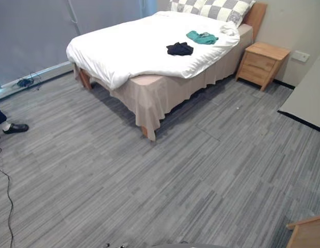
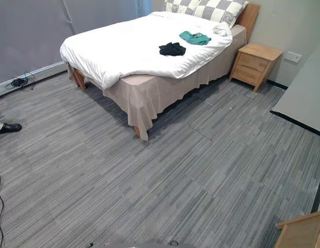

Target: Tidy the bed and pick cloth on bed and put in laundry

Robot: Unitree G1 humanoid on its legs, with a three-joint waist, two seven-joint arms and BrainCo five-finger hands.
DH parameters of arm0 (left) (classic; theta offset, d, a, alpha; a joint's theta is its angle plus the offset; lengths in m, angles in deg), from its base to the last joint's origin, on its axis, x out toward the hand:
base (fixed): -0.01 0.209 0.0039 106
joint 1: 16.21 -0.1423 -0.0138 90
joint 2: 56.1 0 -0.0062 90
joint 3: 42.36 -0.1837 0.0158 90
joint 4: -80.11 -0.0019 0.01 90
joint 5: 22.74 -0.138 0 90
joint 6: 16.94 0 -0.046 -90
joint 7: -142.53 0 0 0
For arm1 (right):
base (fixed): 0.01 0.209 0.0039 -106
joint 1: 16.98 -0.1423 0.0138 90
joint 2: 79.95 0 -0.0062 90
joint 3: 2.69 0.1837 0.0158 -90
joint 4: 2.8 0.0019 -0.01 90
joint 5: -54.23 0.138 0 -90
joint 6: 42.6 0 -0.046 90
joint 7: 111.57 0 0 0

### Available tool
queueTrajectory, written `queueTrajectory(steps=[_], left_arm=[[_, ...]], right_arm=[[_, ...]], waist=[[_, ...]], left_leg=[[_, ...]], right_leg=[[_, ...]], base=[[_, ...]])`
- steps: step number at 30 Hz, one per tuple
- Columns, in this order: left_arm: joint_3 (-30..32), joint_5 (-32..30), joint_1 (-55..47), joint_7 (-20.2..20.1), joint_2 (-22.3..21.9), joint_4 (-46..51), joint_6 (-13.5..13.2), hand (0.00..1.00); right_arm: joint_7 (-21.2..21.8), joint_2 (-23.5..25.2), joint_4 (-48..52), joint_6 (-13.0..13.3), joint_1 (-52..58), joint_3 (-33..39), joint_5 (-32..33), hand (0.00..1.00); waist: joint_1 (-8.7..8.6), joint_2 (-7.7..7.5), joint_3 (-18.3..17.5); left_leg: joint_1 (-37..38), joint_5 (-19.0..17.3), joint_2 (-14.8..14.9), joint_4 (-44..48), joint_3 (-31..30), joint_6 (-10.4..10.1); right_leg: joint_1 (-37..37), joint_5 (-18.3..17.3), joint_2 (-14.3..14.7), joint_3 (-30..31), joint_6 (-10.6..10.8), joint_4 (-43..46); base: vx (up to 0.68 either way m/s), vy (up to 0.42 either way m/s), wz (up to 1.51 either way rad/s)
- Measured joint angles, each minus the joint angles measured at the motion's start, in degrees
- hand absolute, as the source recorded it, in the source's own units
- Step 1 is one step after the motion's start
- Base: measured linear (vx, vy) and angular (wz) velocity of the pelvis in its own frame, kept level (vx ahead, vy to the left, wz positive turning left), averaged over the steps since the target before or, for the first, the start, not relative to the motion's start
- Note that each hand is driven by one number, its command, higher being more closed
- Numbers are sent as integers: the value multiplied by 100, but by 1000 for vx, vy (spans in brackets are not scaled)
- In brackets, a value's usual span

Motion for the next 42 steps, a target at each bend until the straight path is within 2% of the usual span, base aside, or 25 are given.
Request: queueTrajectory(steps=[6, 11, 19, 34, 38, 39, 40, 41, 42], left_arm=[[-5, -45, 100, -4, 21, -10, 0, 0], [-7, -43, 137, -3, 4, -9, 0, 0], [-5, -42, 153, -2, -15, -9, 1, 0], [-73, -42, 216, -6, 20, -113, 7, 0], [-73, -38, 264, -5, 32, -110, 9, 0], [-73, -37, 289, -6, 39, -109, 10, 0], [-73, -35, 303, -6, 44, -109, 12, 0], [-78, -28, 326, -7, 54, -107, 13, 0], [-88, -20, 359, -7, 62, -107, 13, 0]], right_arm=[[4, 44, -78, 0, -245, 109, -125, 0], [5, 47, -73, 3, -384, 132, -125, 0], [5, 67, -31, 2, -450, 170, -124, 0], [2, 82, -2, -1, -422, 145, -127, 0], [2, 73, 35, -4, -499, 143, -168, 0], [2, 72, 35, -6, -535, 145, -168, 0], [2, 72, 35, -6, -560, 147, -168, 0], [3, 72, 49, -5, -591, 148, -168, 0], [5, 70, 53, -4, -615, 152, -168, 0]], waist=[[4, -28, 131], [3, 3, 185], [8, 22, 217], [6, 15, 218], [18, 10, 207], [21, 5, 217], [20, 2, 233], [9, -7, 263], [9, -9, 329]], left_leg=[[167, -3, -23, -30, 32, -6], [241, -23, -19, -70, 41, -37], [311, -41, -9, -75, 40, -63], [245, -43, 87, -128, 181, -58], [-82, -44, 164, -123, 344, -58], [-147, -50, 177, -116, 410, -59], [-169, -73, 180, -95, 467, -65], [-173, -145, 179, -52, 527, -41], [-116, -253, 179, 12, 596, -25]], right_leg=[[206, -18, -25, -25, 35, -109], [287, -81, -31, -38, 137, -133], [356, -98, -28, -40, 163, -137], [323, 94, 92, 28, -30, -394], [-103, 100, 181, 176, -49, -245], [-305, -17, 200, 249, -58, -10], [-435, -132, 204, 275, -31, 210], [-717, -442, 193, 274, 143, 803], [-909, -683, 167, 232, 478, 1349]], base=[[71, 8, -2], [0, -6, 3], [-56, -19, 1], [-51, -31, -3], [30, -46, -27], [72, -37, -31], [81, -23, -26], [63, -14, -23], [67, -24, -34]])
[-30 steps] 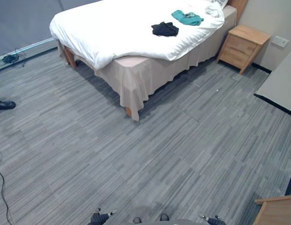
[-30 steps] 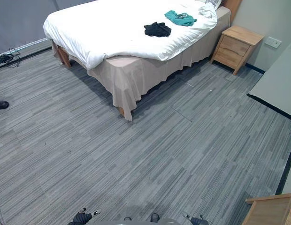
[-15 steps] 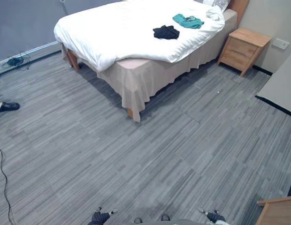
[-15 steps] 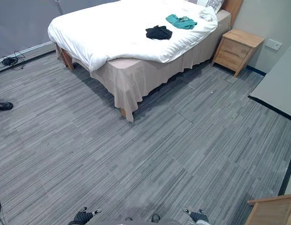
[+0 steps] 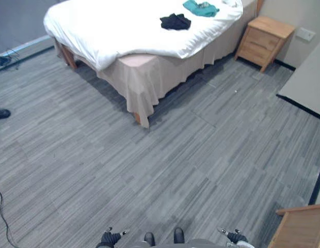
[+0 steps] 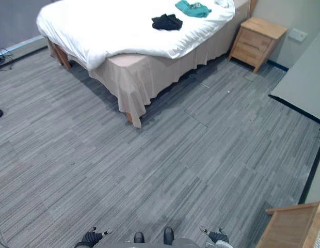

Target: Tidy the bed and pick cloth on bed and put in laundry

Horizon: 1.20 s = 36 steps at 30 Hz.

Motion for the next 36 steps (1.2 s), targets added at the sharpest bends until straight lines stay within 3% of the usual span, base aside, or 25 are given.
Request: queueTrajectory(steps=[2, 3, 5, 7, 9, 10, 12, 13, 14, 16, 17, 18, 20, 21, 23, 25, 27, 28, 30, 31, 32, 33, 34, 35, 36], left_arm=[[-14, 15, 81, -3, 38, -3, 9, 0], [-24, 25, 114, -3, 82, -24, 15, 0], [-24, 41, 141, 0, 79, -34, 24, 0], [-2, 45, 240, -1, 52, -108, 28, 0], [-2, 44, 382, -1, -1, -112, 28, 0], [-1, 35, 501, -2, -29, -115, 14, 0], [12, 5, 605, -6, -55, -217, -2, 0], [75, -20, 658, -11, -138, -237, -8, 0], [167, -40, 661, -16, -277, -234, -26, 0], [261, -76, 596, -15, -436, -215, -22, 0], [345, -74, 591, -18, -506, -174, -21, 0], [367, -70, 574, -19, -523, -51, -19, 0], [388, -28, 560, -8, -516, 187, -37, 0], [388, 64, 570, 7, -512, 341, -69, 0], [392, 177, 578, 21, -494, 595, -143, 0], [451, 303, 586, 28, -481, 715, -184, 0], [451, 388, 625, 51, -507, 747, -241, 0], [421, 386, 618, 60, -536, 723, -242, 0], [362, 382, 600, 59, -585, 630, -233, 0], [360, 380, 538, 45, -606, 616, -233, 0], [367, 383, 452, 23, -614, 619, -239, 0], [368, 374, 492, 4, -541, 584, -228, 0], [311, 365, 470, -10, -504, 497, -228, 0], [274, 364, 473, -10, -477, 462, -226, 0], [165, 358, 482, -10, -414, 373, -175, 0]], right_arm=[[18, -13, 127, 1, -10, 22, -1, 0], [22, -2, 167, -8, 7, 69, 0, 0], [20, 4, 125, -62, 117, 186, 5, 0], [4, 31, 69, -104, 189, 261, 36, 0], [-2, -8, 69, -107, 164, 263, 55, 0], [-1, 6, 38, -107, 173, 298, 55, 0], [3, 63, -29, -116, 156, 338, 57, 0], [8, 45, -28, -115, 131, 412, 54, 0], [9, 60, -25, -104, 117, 535, 53, 0], [15, 36, 53, -95, 78, 823, 48, 0], [12, 52, 108, -119, 70, 862, 47, 0], [4, 72, 137, -131, 74, 803, 46, 0], [-5, 26, 214, -128, 47, 517, 41, 0], [-19, 16, 272, -122, 39, 322, 36, 0], [-47, -32, 346, -113, 11, 104, -17, 0], [-48, -116, 301, -105, -236, -46, -21, 0], [-23, -146, 179, -90, -576, -47, -91, 0], [-21, -192, 201, -76, -578, -53, -134, 0], [-20, -242, 212, -70, -497, -60, -229, 0], [-17, -264, 208, -89, -382, -82, -261, 0], [-18, -282, 193, -98, -256, -150, -304, 0], [-16, -190, 133, -105, -239, -191, -354, 0], [2, -180, 63, -114, -137, -261, -464, 0], [4, -180, 32, -112, -136, -269, -481, 0], [14, -184, -41, -112, -162, -286, -555, 0]], waist=[[-1, 1, 151], [-84, -30, 197], [-154, -37, 254], [-204, 31, 318], [-314, 139, 414], [-389, 100, 473], [-502, -47, 566], [-497, 21, 624], [-471, 147, 645], [-474, 282, 664], [-483, 371, 681], [-464, 393, 691], [-374, 388, 773], [-273, 304, 833], [-110, 182, 864], [13, 147, 866], [156, 99, 893], [157, 125, 876], [156, 243, 804], [166, 335, 744], [167, 398, 667], [131, 197, 604], [129, 63, 445], [118, 45, 444], [54, 22, 443]], left_leg=[[129, -344, 12, 194, 19, 59], [179, -492, 6, 365, -14, 76], [440, -628, 32, 415, -83, 103], [611, -763, 197, 479, -157, 5], [691, -864, 451, 471, -246, -176], [836, -930, 543, 369, -300, -279], [1144, -1069, 562, 260, -293, -365], [1337, -1074, 651, 267, -250, -339], [1430, -910, 774, 357, -131, -378], [1206, -580, 1029, 1379, -77, -516], [680, -130, 1303, 2724, -184, -522], [49, 659, 1537, 4170, -427, -571], [-677, 588, 1754, 6109, -581, -675], [-1072, 393, 1771, 6729, -488, -705], [-1564, 106, 1668, 6722, -199, -591], [-1984, -253, 1396, 5788, 100, -648], [-2117, -360, 979, 3732, 700, -620], [-2067, -269, 824, 2940, 1085, -565], [-1965, 230, 642, 1744, 2195, -96], [-1909, 537, 566, 1538, 2699, 390], [-1822, 553, 468, 1482, 2818, 1342], [-1766, 499, 243, 1533, 2754, 1293], [-1569, 368, -95, 1178, 2287, 1355], [-1433, 375, -202, 1063, 2076, 1313], [-1238, 317, -342, 980, 1603, 1171]], right_leg=[[-790, -208, -131, -332, 452, 1848], [-1225, -262, -390, -656, 420, 2882], [-1534, -452, -823, -1011, 146, 3408], [-1692, -455, -1026, -1187, 53, 2644], [-1780, 56, -1009, -1193, 78, 991], [-1837, 711, -1079, -1143, 211, -312], [-1977, 1116, -1262, -1025, 282, -672], [-2026, 1542, -1188, -1052, 208, -328], [-2153, 1618, -1037, -1058, 104, 89], [-2157, 1404, -816, -1126, -374, 604], [-1904, 1148, -623, -1178, -518, 584], [-1538, 976, -406, -1136, -656, 422], [-778, 833, -80, -1036, -784, 43], [-250, 764, 20, -928, -920, -201], [430, 658, 44, -757, -950, -636], [863, 628, 0, -571, -912, -953], [1324, 492, -172, -484, -723, -1298], [1561, 408, -232, -511, -632, -1456], [1991, 107, -249, -657, -573, -1583], [2257, -118, -164, -789, -461, -1548], [2377, -377, -73, -901, -318, -1328], [2376, -565, -243, -1004, -249, -997], [1889, -696, -449, -1343, 64, 410], [1569, -612, -547, -1448, 333, 1227], [990, -440, -723, -1346, 724, 2750]], base=[[35, -34, -22], [77, -19, 13], [228, 9, 24], [338, -50, 25], [476, -191, 34], [424, -193, 32], [574, -310, 26], [731, -370, -9], [622, -318, -43], [585, -374, -45], [578, -397, -41], [732, -428, -43], [682, -320, -50], [571, -246, -47], [593, -225, -32], [521, -130, -47], [562, -17, -51], [522, 35, -7], [579, 101, 30], [630, 146, 48], [533, 141, 69], [666, 159, 113], [658, 165, 128], [752, 194, 172], [612, 116, 190]])
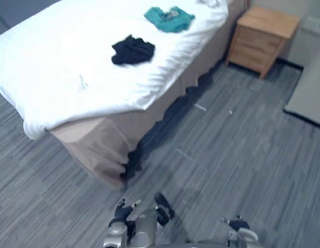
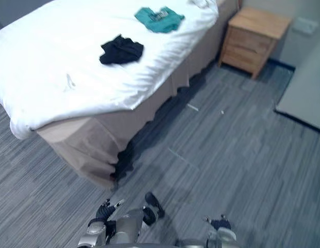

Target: Tidy the bed and pick cloth on bed and put in laundry

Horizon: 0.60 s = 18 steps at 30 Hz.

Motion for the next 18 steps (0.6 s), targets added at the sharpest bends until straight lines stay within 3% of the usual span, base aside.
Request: queueTrajectory(steps=[1, 2, 3, 4, 6, 7, 8, 9, 10, 12, 13, 16, 18], left_arm=[[-42, 12, 2, 4, 23, -102, 50, 0], [-63, 14, 3, 10, 48, -136, 56, 0], [-188, 8, 2, 0, 84, -150, 68, 0], [-212, 2, 0, 1, 109, -153, 67, 0], [-217, -9, -23, 4, 158, -198, 62, 0], [-226, -68, -64, 0, 191, -205, 61, 0], [-183, -87, -138, 0, 298, -190, 60, 0], [-153, -103, -130, 4, 510, -199, 56, 0], [-105, -107, -98, 14, 478, -267, 87, 0], [86, -135, -236, 5, 212, -260, 101, 0], [107, -136, -233, 9, 148, -259, 101, 0], [292, -130, -236, -4, 5, -333, 105, 0], [330, -72, -231, 6, -6, -315, 104, 0]], right_arm=[[1, -7, 10, -2, 4, 0, -24, 0], [5, -19, 19, -1, 2, -10, -25, 0], [4, -54, 35, 22, -19, -58, -23, 0], [4, -65, 51, 37, -29, -69, -23, 0], [1, -76, 160, 68, -69, -66, -18, 0], [1, -64, 178, 69, -80, -49, -9, 0], [1, 38, 122, 63, -73, -33, -3, 0], [11, 201, -23, 54, -82, -36, 1, 0], [27, 201, -107, 50, -140, -3, 12, 0], [52, 37, -118, 32, -97, 81, 85, 0], [62, 31, -129, 25, -112, 109, 110, 0], [85, -31, -217, 2, -54, 289, 134, 0], [79, -35, -215, 0, 39, 399, 167, 0]], waist=[[-76, -3, 4], [-70, 2, 8], [-76, 26, 19], [-76, 43, 17], [-80, 114, -41], [-87, 97, -90], [-43, -128, -172], [49, -494, -242], [77, -347, -255], [79, 5, -455], [93, 87, -453], [-52, 177, -474], [-42, 203, -500]], left_leg=[[279, -63, -106, -55, -376, -99], [470, -78, -140, -119, -557, -128], [794, -77, -149, -211, -881, -140], [910, -76, -125, -231, -1054, -175], [1095, -126, -2, -278, -1510, -492], [1189, -231, 44, -381, -1656, -673], [1314, -288, -37, -528, -1801, -828], [1407, -338, -249, -578, -2001, -989], [1500, -344, -94, -596, -2064, -1065], [1507, -430, 353, -597, -2058, -1325], [1522, -451, 442, -598, -2057, -1358], [1565, -416, 682, -600, -2201, -1456], [1567, -430, 745, -602, -2205, -1479]], right_leg=[[-374, -184, -173, 9, 17, 827], [-520, -324, -278, -15, -19, 959], [-686, -523, -441, -14, -295, 749], [-766, -572, -477, 32, -381, 460], [-1052, -531, -436, 699, -327, -854], [-1153, -308, -439, 1185, -171, -1695], [-1177, 455, -578, 1627, -123, -2707], [-1342, 1429, -768, 1742, -136, -2917], [-1325, 1361, -664, 1638, -229, -2757], [-915, 1470, -325, 1368, -388, -3408], [-831, 1521, -235, 1331, -460, -3543], [-482, 1562, -33, 1079, -585, -3917], [-409, 1588, 33, 1044, -660, -4020]], base=[[597, 68, 193], [584, -31, 177], [540, -101, 127], [609, -172, 158], [501, -233, 151], [410, -274, 153], [400, -352, 153], [374, -394, 101], [349, -383, 58], [280, -255, 20], [203, -194, 10], [123, -182, 24], [24, -80, 12]])
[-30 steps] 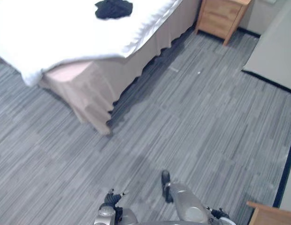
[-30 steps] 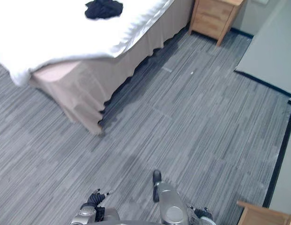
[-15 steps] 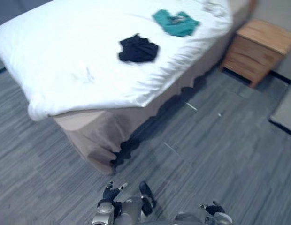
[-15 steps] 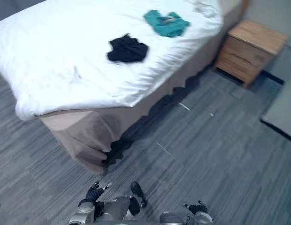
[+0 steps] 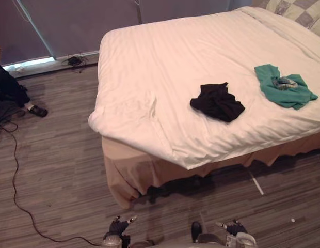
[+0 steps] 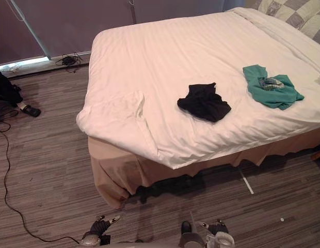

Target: Tidy the bed and pick cloth on bed and put in laundry

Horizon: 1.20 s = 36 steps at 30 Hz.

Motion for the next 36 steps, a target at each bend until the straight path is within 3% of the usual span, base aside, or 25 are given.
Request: queueTrajectory(steps=[3, 5, 9, 14, 18, 26, 30, 35, 36], left_arm=[[412, 457, -48, 67, -1, 460, 7, 0], [783, 851, -199, 290, 58, 1368, -14, 0], [1459, 1104, -340, 764, 725, 3144, -263, 0], [1519, 1267, -154, 1161, 1195, 4665, -590, 0], [1069, 1205, 525, 1262, 1417, 5059, -596, 0], [-379, 571, 3182, 1392, 2407, 4586, -530, 0], [-945, 250, 4582, 1390, 2894, 3586, -306, 0], [-1300, 81, 5922, 1179, 2980, 2000, -133, 0], [-1320, 57, 6082, 1075, 2979, 1682, -64, 100]], right_arm=[[-11, 4, 52, 4, 109, 11, 19, 0], [-37, 92, 295, 10, 370, 1, 54, 0], [-108, 157, 664, 41, 873, -170, 46, 0], [-112, 140, 792, 73, 1193, -246, 51, 0], [-107, 133, 928, 106, 1170, -281, 56, 0], [-171, 126, 1399, 175, 668, -326, 288, 0], [-272, 138, 1670, 288, 441, -582, 456, 0], [-474, 156, 2101, 409, 406, -797, 576, 0], [-484, 157, 2158, 415, 406, -797, 637, 0]], waist=[[1, -53, 19], [16, -104, -9], [9, -100, -71], [13, -14, -143], [21, -5, -147], [-46, -216, 363], [-168, -299, 762], [-195, -356, 1170], [-196, -359, 1228]], left_leg=[[-19, -21, 54, -44, 2, -42], [-110, -14, 76, -62, 0, -60], [-103, -17, 80, -70, 15, -63], [-153, -16, 65, -88, 25, -63], [-492, 19, 78, -66, 65, -118], [-1706, 168, 89, 193, 363, -254], [-2187, 168, 90, 357, 577, -254], [-2614, 152, 112, 559, 771, -242], [-2642, 150, 123, 611, 825, -240]], right_leg=[[1, 72, 42, -42, -69, -150], [16, 151, 35, -78, -71, -272], [123, 255, 28, -113, -78, -472], [174, 353, 12, -132, -61, -681], [-142, 436, 19, -122, -98, -705], [-1445, 775, 36, 183, -171, -572], [-1895, 1016, 33, 398, -157, -708], [-2288, 1113, 29, 535, -89, -706], [-2338, 1135, 28, 563, -58, -706]], base=[[-18, -17, 2], [-58, -12, 7], [-6, -1, 1], [0, 0, 0], [-26, -11, -2], [-84, -38, -18], [-55, -19, -22], [-37, 4, -11], [-16, 10, -6]])
